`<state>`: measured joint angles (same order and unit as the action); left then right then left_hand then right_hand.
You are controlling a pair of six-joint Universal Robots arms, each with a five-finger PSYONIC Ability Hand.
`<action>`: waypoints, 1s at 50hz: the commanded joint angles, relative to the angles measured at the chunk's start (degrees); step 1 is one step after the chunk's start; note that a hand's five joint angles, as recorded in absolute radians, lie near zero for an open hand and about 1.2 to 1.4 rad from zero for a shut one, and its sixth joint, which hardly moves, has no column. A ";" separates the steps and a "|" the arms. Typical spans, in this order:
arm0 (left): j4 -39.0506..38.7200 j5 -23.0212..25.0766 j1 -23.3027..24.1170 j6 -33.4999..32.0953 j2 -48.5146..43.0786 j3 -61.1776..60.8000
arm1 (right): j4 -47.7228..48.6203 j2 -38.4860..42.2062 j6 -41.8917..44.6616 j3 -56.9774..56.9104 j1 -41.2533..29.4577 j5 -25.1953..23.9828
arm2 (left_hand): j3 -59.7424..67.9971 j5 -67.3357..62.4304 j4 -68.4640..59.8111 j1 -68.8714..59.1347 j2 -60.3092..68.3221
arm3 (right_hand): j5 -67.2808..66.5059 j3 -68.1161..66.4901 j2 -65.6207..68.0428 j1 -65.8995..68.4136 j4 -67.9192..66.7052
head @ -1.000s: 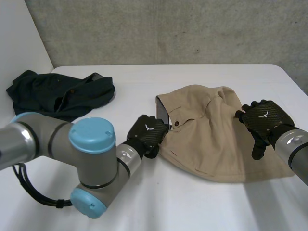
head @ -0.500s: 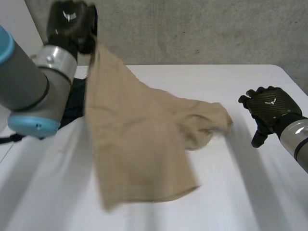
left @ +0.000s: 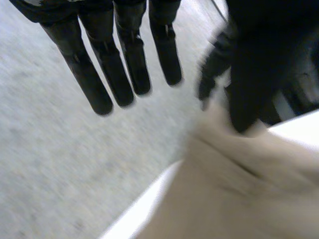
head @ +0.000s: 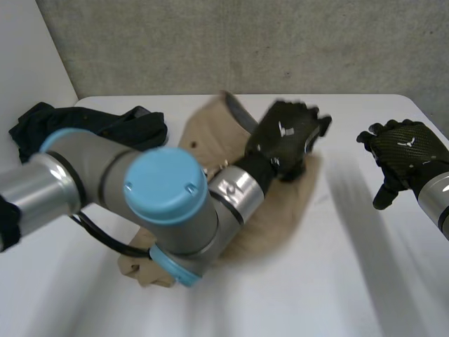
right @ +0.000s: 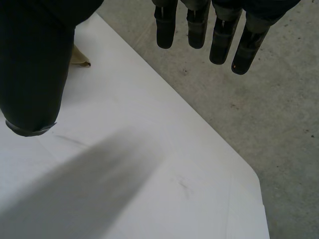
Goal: Fold the laundry.
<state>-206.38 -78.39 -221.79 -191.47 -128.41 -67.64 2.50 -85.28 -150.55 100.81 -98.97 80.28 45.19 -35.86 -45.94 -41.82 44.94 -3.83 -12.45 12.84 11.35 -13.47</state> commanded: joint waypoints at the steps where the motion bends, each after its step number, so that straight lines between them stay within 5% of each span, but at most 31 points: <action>1: 4.66 -0.88 -0.40 -0.48 0.25 -3.81 | 1.01 0.11 0.61 0.09 -0.26 -1.87 | -24.51 25.18 25.26 21.14 -24.26 | 3.83 2.45 -2.84 -1.35 3.47; 9: 10.99 -11.41 -3.12 -0.65 13.95 -11.53 | 1.80 2.48 2.19 -1.58 -0.17 -7.58 | -25.89 26.56 26.64 22.52 -25.64 | 3.83 2.45 -2.84 -1.35 3.47; 16: 14.50 -18.20 -4.26 -1.62 23.28 -21.72 | 0.49 5.91 11.93 -1.76 -0.79 -16.99 | -19.87 20.54 20.62 16.50 -19.62 | 3.83 2.45 -2.84 -1.35 3.47; 27: 29.44 -18.55 -3.65 -10.23 23.99 -33.07 | -2.50 15.40 26.36 -2.46 -0.70 -17.52 | -17.48 18.15 18.23 14.12 -17.23 | 1.90 0.52 -0.90 0.58 1.54; 37: 27.97 -19.43 -3.65 -10.41 22.76 -34.05 | -0.92 22.78 27.86 -5.36 -0.79 -18.14 | -16.14 16.81 16.89 12.78 -15.89 | -7.18 -8.56 8.17 9.66 -7.54; 50: 25.06 -22.07 -3.74 -11.20 17.66 -33.52 | 2.41 27.27 27.42 -7.64 -0.88 -18.31 | 8.58 -7.91 -7.82 -11.94 8.82 | -19.46 -20.84 20.45 21.94 -19.82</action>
<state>-181.22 -100.23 -225.65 -202.65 -109.02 -101.16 3.08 -59.38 -122.78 93.91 -99.71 61.97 38.14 -28.15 -38.37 -39.32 38.62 -12.19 -23.18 22.71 19.99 -22.87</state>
